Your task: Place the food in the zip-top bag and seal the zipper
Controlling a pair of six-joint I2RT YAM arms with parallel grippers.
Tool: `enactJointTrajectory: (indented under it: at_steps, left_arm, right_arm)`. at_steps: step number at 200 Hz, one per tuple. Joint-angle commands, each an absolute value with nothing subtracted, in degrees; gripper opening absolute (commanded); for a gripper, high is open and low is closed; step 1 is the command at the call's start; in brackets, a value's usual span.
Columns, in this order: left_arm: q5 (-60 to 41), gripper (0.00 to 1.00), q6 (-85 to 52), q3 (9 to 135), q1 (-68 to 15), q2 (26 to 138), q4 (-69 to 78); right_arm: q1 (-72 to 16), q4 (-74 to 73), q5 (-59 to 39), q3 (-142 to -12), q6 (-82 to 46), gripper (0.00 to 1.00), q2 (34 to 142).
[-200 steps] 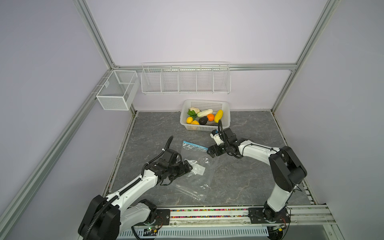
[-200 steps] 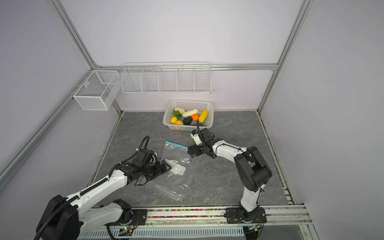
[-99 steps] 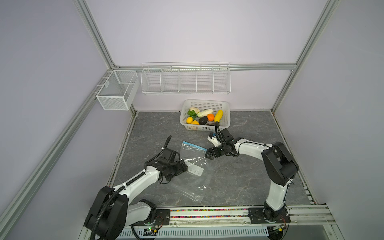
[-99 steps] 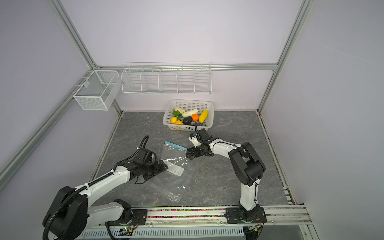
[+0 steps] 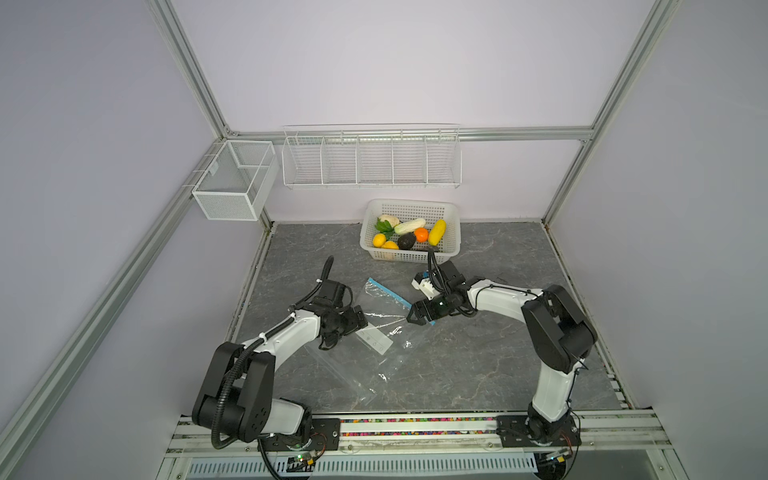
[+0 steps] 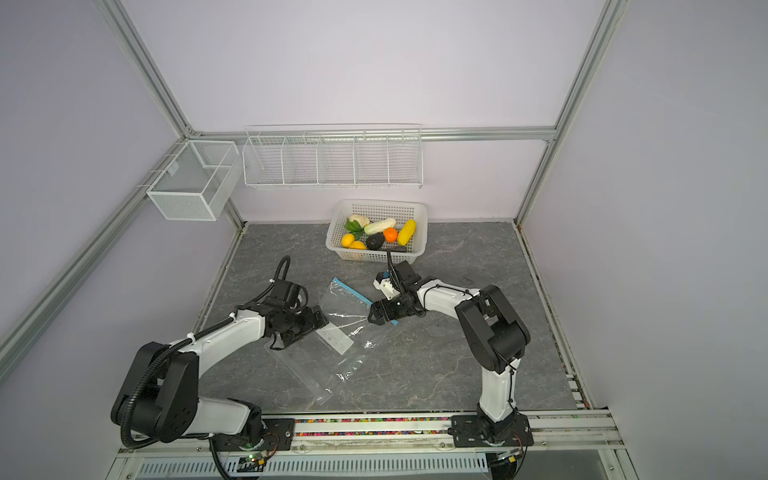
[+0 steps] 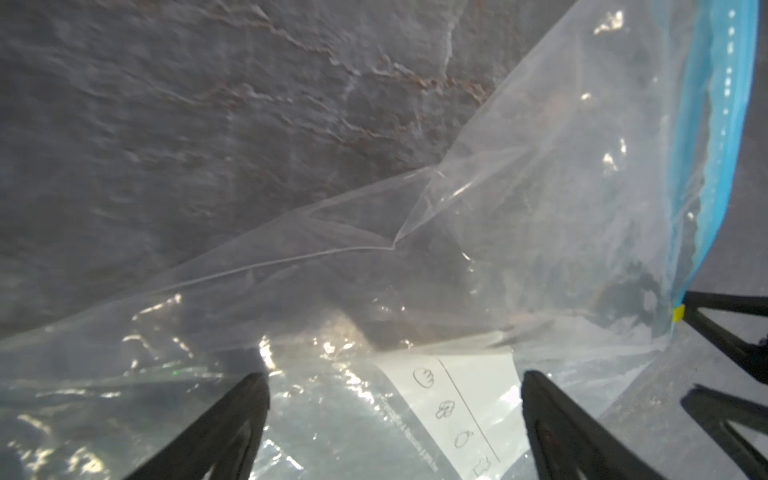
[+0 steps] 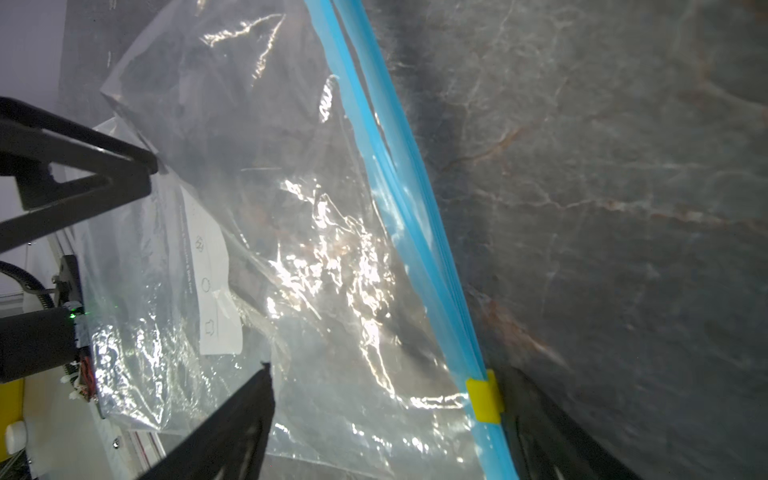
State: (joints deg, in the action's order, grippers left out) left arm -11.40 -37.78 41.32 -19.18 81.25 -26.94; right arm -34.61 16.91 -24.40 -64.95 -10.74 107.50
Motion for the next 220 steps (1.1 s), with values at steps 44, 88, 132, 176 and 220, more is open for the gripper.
enactJointTrajectory:
  at_steps: [44,88,132,176,220]
  left_arm:
    - [-10.5,0.95,-34.61,46.11,-17.67,85.19,-27.1]
    - [-10.29,0.95,-34.49,51.39,-17.67,87.01,-29.37]
    - [-8.91,0.93,-31.35,54.39,-17.89,83.12,-34.83]
    - [-13.05,0.82,-32.37,52.42,-25.16,76.42,-34.04]
    - [-18.43,0.8,-34.34,56.0,-33.13,81.48,-30.44]
  right_arm:
    - [-39.12,15.75,-29.13,-59.85,-15.81,0.85,103.59]
    - [-42.49,14.62,-31.54,-57.48,-17.81,0.85,101.36]
    - [-39.46,12.26,-32.74,-53.3,-18.28,0.83,96.0]
    - [-34.3,1.85,-41.8,-48.95,-20.83,0.67,96.31]
    - [-32.52,-6.96,-45.66,-48.19,-21.02,0.53,100.29]
